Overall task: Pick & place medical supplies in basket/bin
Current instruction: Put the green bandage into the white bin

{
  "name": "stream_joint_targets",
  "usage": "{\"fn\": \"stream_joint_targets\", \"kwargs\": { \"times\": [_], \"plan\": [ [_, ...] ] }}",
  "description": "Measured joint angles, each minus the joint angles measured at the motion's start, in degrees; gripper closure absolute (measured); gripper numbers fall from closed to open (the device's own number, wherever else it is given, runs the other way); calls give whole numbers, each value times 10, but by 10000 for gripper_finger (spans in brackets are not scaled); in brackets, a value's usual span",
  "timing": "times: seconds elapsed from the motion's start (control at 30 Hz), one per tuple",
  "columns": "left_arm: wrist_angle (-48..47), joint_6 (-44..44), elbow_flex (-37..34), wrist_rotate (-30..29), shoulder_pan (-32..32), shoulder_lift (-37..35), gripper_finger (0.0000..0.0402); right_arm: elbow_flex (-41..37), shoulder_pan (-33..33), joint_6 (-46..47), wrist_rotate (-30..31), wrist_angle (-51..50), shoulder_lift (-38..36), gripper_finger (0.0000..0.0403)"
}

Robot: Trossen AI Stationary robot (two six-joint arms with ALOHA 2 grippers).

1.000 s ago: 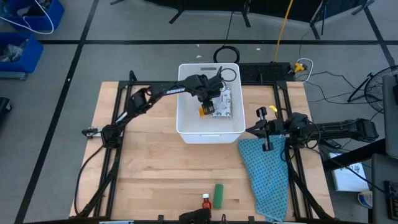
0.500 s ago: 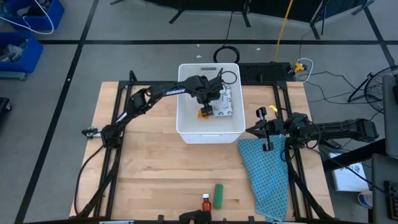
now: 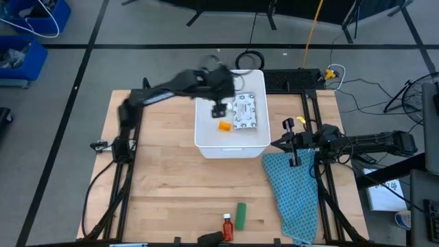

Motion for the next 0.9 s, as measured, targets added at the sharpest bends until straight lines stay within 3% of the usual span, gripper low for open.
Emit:
{"fn": "stream_joint_targets", "kwargs": {
  "times": [0.13,0.27,0.3,0.43,0.67,0.8,0.9],
  "plan": [
    [-43,-29,-16,0,-17,-92,215,0,0,0,0,-4,0,403],
    [-39,-70,-88,1,-25,-198,361,0,0,4,0,-4,0,403],
    [-29,-81,-114,9,-25,-226,381,0,0,6,0,-5,0,403],
    [71,-104,-279,31,-30,-351,384,0,0,-1,0,-6,0,403],
    [478,-177,-701,161,-33,-616,399,0,0,-2,0,-8,0,403],
    [575,-198,-886,158,-41,-712,400,0,0,-2,0,-11,0,403],
    [642,-203,-973,148,-42,-774,400,0,0,-2,0,-11,0,403]
  ]
}}
